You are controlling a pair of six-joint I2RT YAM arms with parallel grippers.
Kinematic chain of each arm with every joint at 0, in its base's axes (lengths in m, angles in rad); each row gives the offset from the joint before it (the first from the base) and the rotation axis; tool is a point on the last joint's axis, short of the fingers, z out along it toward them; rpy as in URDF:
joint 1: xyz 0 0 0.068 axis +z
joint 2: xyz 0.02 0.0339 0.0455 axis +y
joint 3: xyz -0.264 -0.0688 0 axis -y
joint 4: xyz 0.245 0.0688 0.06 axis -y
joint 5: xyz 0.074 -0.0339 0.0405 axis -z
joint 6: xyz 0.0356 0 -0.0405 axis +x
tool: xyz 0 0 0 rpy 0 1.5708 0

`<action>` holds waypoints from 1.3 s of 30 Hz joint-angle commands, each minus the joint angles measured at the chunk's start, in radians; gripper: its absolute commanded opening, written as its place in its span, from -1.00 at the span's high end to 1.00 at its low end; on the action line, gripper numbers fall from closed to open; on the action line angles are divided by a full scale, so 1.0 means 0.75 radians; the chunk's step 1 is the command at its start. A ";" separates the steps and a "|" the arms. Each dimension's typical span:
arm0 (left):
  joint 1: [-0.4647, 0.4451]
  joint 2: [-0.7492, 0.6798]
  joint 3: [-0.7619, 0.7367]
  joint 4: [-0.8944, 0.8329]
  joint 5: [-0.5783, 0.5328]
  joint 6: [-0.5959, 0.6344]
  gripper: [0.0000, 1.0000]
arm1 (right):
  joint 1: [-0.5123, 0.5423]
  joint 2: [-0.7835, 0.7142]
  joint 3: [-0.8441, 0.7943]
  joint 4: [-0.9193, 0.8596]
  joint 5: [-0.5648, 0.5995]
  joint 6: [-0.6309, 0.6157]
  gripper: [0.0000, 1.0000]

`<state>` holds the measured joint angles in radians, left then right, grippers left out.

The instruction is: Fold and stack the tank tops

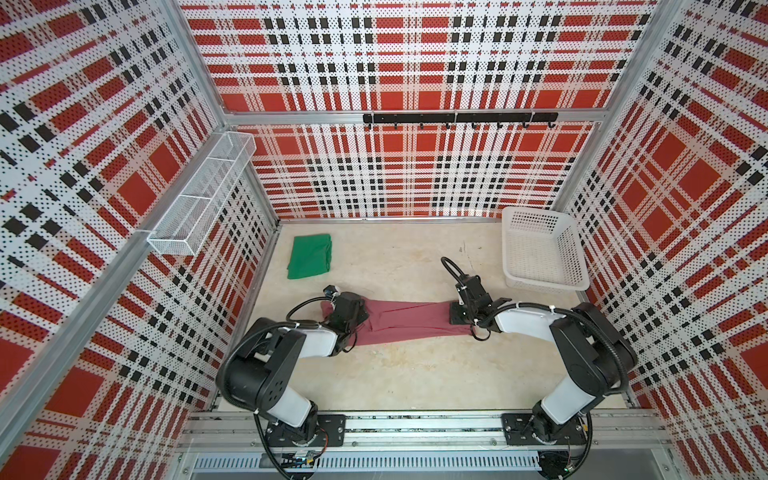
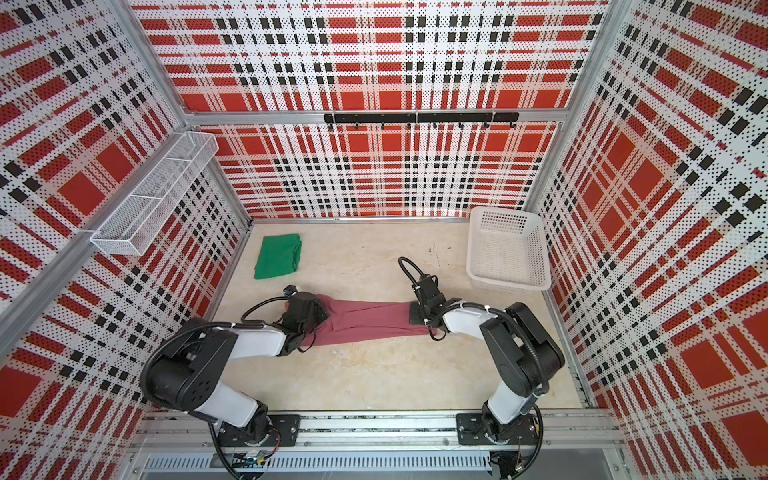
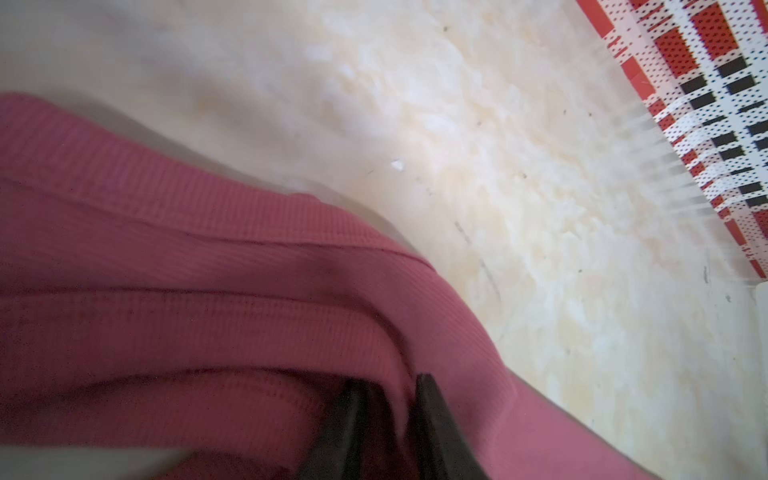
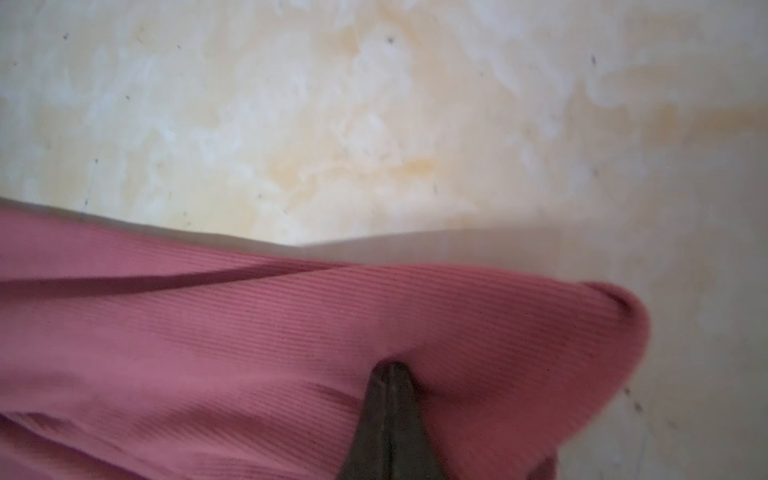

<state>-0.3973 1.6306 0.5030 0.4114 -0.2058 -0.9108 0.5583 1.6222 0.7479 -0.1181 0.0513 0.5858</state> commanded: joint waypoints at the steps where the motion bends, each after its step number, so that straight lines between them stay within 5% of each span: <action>1: -0.016 0.204 0.115 -0.042 0.142 0.061 0.45 | 0.060 -0.068 -0.128 -0.161 0.003 0.138 1.00; 10: -0.026 0.759 0.956 -0.316 0.484 0.415 0.32 | 0.501 -0.175 -0.291 -0.142 -0.097 0.537 1.00; 14: -0.065 0.901 1.282 -0.537 0.594 0.631 0.16 | 0.618 -0.304 -0.216 -0.254 -0.023 0.586 1.00; 15: -0.075 0.896 1.321 -0.571 0.597 0.685 0.09 | 0.618 -0.354 -0.194 -0.300 0.023 0.584 0.87; 18: -0.080 0.815 1.364 -0.646 0.590 0.812 -0.18 | 0.581 -0.478 -0.116 -0.425 0.162 0.543 0.44; 21: -0.056 0.685 1.360 -0.723 0.550 0.875 -0.31 | 0.444 -0.545 -0.092 -0.434 0.120 0.477 0.30; 25: -0.002 0.485 1.331 -0.773 0.492 0.881 -0.36 | 0.284 -0.555 -0.087 -0.360 0.066 0.358 0.33; 30: 0.089 0.304 1.184 -0.816 0.396 0.779 -0.26 | 0.248 -0.410 0.020 -0.335 -0.010 0.236 0.60; 39: 0.190 0.392 1.041 -0.678 0.361 0.649 0.01 | 0.261 -0.253 -0.049 -0.204 -0.211 0.230 0.78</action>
<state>-0.2531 1.8740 1.2724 -0.1223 0.0769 -0.3882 0.7460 1.4132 0.7357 -0.3176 -0.0525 0.7639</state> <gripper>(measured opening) 0.500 0.114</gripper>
